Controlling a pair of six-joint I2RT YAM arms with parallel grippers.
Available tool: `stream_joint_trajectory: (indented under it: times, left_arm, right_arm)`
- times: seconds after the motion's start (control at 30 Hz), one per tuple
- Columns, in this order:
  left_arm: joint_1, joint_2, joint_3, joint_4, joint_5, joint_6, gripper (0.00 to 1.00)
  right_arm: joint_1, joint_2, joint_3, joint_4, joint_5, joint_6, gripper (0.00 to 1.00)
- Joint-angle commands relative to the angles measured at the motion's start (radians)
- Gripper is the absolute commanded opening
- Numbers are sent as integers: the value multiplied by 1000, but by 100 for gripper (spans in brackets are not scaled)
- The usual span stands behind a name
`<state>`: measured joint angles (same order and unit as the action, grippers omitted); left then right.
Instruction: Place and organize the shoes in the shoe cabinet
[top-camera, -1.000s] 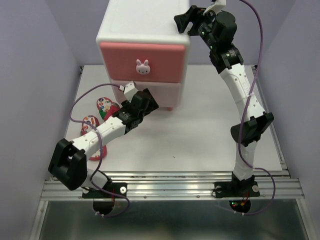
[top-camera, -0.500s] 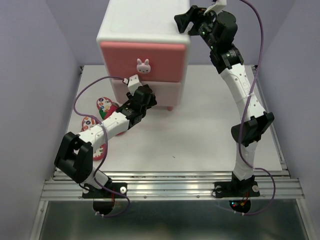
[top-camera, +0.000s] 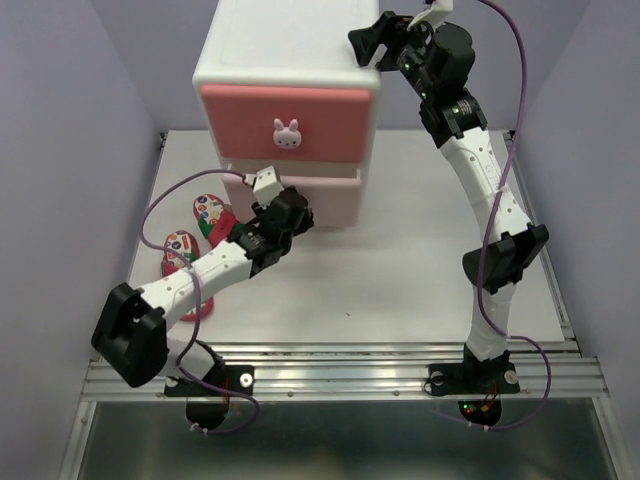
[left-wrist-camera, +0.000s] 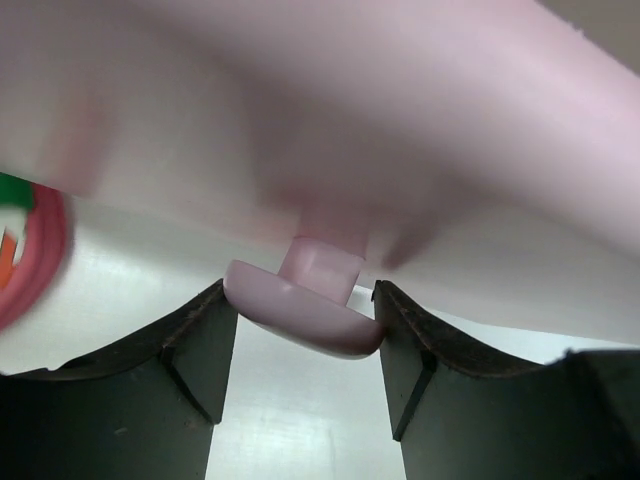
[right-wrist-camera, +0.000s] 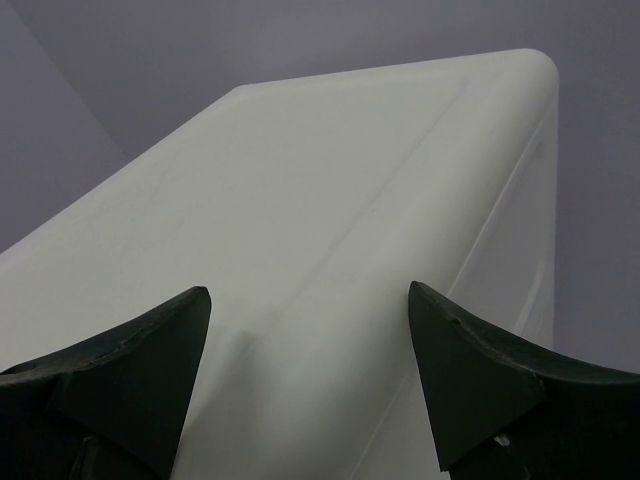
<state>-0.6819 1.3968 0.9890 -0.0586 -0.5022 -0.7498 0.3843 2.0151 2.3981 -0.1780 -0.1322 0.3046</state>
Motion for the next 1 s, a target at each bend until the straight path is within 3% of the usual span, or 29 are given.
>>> stream_joint_trajectory:
  times: [0.0, 0.1, 0.23, 0.37, 0.47, 0.6, 0.63, 0.67, 0.83, 0.9, 0.97]
  left_arm:
    - [-177, -174, -96, -203, 70, -239, 0]
    - [-283, -241, -161, -352, 88, -397, 0]
    - [-529, -275, -159, -591, 109, -601, 0]
    - [-770, -262, -144, -679, 177, -859, 0]
    - [-863, -203, -103, -789, 237, -977, 0]
    - [-909, -176, -40, -897, 217, -1022, 28]
    - [-909, -182, -36, -920, 200, -1039, 46]
    - [-909, -192, -36, -929, 199, -1056, 53]
    - [-909, -243, 0, -995, 160, -1086, 73]
    - [-907, -220, 77, -1047, 114, -1047, 79]
    - [-892, -205, 177, -1066, 36, -968, 94]
  right_arm:
    - [8, 74, -80, -239, -79, -91, 84]
    - [8, 71, -97, -238, -86, -99, 83]
    - [8, 65, -122, -232, -95, -107, 83]
    - [8, 60, -145, -224, -96, -119, 83]
    - [8, 62, -146, -221, -95, -128, 83]
    - [8, 59, -152, -218, -98, -127, 86]
    - [8, 57, -157, -216, -101, -125, 86]
    - [8, 56, -159, -215, -101, -124, 86]
    - [8, 42, -174, -215, -115, -124, 89]
    - [8, 27, -189, -212, -132, -122, 93]
    - [8, 13, -201, -207, -149, -119, 96]
